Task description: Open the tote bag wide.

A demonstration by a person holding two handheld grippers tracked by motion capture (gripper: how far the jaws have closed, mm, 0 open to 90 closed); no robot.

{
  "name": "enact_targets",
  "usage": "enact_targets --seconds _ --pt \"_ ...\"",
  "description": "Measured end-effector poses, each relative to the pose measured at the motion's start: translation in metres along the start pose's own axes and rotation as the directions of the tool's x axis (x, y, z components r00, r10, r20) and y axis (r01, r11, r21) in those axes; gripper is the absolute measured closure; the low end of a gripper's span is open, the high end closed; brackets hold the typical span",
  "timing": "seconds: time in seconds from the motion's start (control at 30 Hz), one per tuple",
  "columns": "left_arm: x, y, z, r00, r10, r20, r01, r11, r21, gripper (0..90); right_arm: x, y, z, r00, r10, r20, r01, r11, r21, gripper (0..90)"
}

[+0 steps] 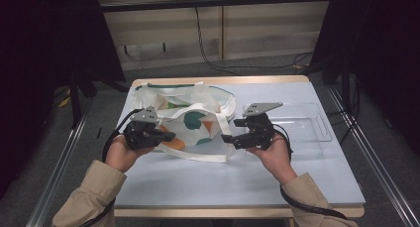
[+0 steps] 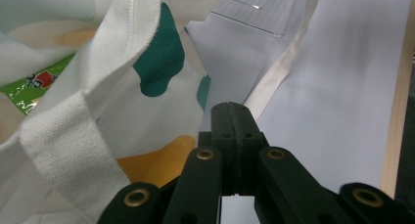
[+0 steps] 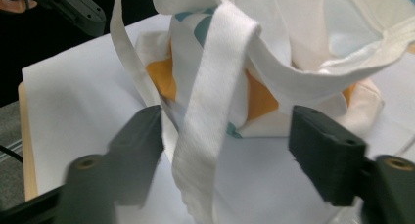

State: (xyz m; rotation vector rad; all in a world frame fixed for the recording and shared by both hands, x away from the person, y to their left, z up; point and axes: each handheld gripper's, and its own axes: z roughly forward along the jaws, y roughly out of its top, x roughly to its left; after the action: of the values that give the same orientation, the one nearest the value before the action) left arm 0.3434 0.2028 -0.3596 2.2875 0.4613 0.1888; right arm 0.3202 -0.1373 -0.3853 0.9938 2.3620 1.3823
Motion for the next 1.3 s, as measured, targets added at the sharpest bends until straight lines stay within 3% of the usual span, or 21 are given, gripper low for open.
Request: enact_targets --seconds 0.03,0.1,0.13,0.2,0.27,0.33,0.47,0.57,0.6,0.63,0.8,0.93,0.97,1.13,1.2,1.23,1.3 --pt "0.000 0.001 -0.002 0.9999 -0.003 -0.014 0.002 0.9999 -0.017 88.9 0.000 0.002 0.004 0.9994 0.007 -0.034 -0.007 1.0000 0.003 49.2" --pt "0.001 0.003 -0.003 0.9997 -0.005 -0.025 0.004 0.9996 -0.028 82.0 0.002 0.001 0.008 0.9979 0.001 -0.065 0.000 0.9999 0.015 66.5" --pt "0.002 0.004 -0.004 0.9992 -0.006 -0.040 0.005 0.9996 -0.029 72.4 0.003 0.000 0.010 0.9962 0.004 -0.087 -0.002 0.9997 0.023 70.9" --pt "0.002 0.006 -0.006 0.9986 -0.009 -0.053 0.007 0.9993 -0.038 67.5 0.004 -0.004 0.013 0.9935 0.010 -0.114 -0.005 0.9992 0.039 85.1" --pt "0.002 0.007 -0.006 0.9977 -0.017 -0.066 0.014 0.9990 -0.043 62.8 0.004 -0.006 0.014 0.9919 0.010 -0.127 -0.004 0.9989 0.046 85.5" --pt "0.002 0.010 -0.007 0.9967 -0.013 -0.080 0.008 0.9984 -0.056 52.7 0.004 -0.012 0.015 0.9903 0.015 -0.138 -0.005 0.9974 0.072 86.5" --pt "0.002 0.014 -0.002 0.9958 -0.010 -0.091 0.005 0.9982 -0.059 45.2 0.004 -0.018 0.013 0.9880 0.023 -0.153 -0.012 0.9969 0.077 86.6" --pt "0.001 0.018 0.004 0.9942 -0.007 -0.107 0.000 0.9976 -0.070 40.7 0.004 -0.023 0.012 0.9873 0.022 -0.157 -0.009 0.9963 0.085 86.5" --pt "0.002 0.019 0.004 0.9939 0.011 -0.110 -0.018 0.9980 -0.061 39.7 0.003 -0.024 0.012 0.9870 0.026 -0.159 -0.012 0.9962 0.086 86.5" --pt "0.000 0.020 0.005 0.9933 -0.004 -0.116 -0.006 0.9963 -0.085 39.7 0.003 -0.024 0.012 0.9870 0.026 -0.159 -0.012 0.9962 0.086 86.5" --pt "-0.005 0.026 0.002 0.9914 0.010 -0.131 -0.022 0.9958 -0.088 35.1 -0.001 -0.025 0.010 0.9867 0.043 -0.157 -0.031 0.9965 0.077 86.5" --pt "-0.001 0.026 0.004 0.9872 -0.008 -0.159 -0.004 0.9973 -0.073 25.0 0.002 -0.023 0.011 0.9856 0.031 -0.166 -0.018 0.9965 0.081 86.5" --pt "0.003 0.024 0.006 0.9877 -0.036 -0.152 0.024 0.9965 -0.080 20.3 0.005 -0.024 0.013 0.9868 0.016 -0.161 -0.001 0.9957 0.092 86.5" --pt "0.009 0.023 0.013 0.9901 -0.038 -0.135 0.028 0.9968 -0.075 22.0 0.002 -0.030 0.015 0.9844 0.030 -0.173 -0.012 0.9944 0.105 86.6" --pt "0.009 0.024 0.018 0.9903 -0.032 -0.135 0.021 0.9962 -0.085 26.4 0.000 -0.031 0.016 0.9825 0.032 -0.183 -0.011 0.9935 0.113 86.6" --pt "0.010 0.025 0.023 0.9941 -0.024 -0.106 0.016 0.9970 -0.076 30.4 -0.001 -0.032 0.015 0.9826 0.025 -0.184 -0.004 0.9932 0.116 86.6" --pt "0.011 0.025 0.025 0.9942 -0.004 -0.107 -0.002 0.9984 -0.057 38.8 -0.002 -0.032 0.015 0.9819 0.030 -0.187 -0.010 0.9943 0.106 86.3"
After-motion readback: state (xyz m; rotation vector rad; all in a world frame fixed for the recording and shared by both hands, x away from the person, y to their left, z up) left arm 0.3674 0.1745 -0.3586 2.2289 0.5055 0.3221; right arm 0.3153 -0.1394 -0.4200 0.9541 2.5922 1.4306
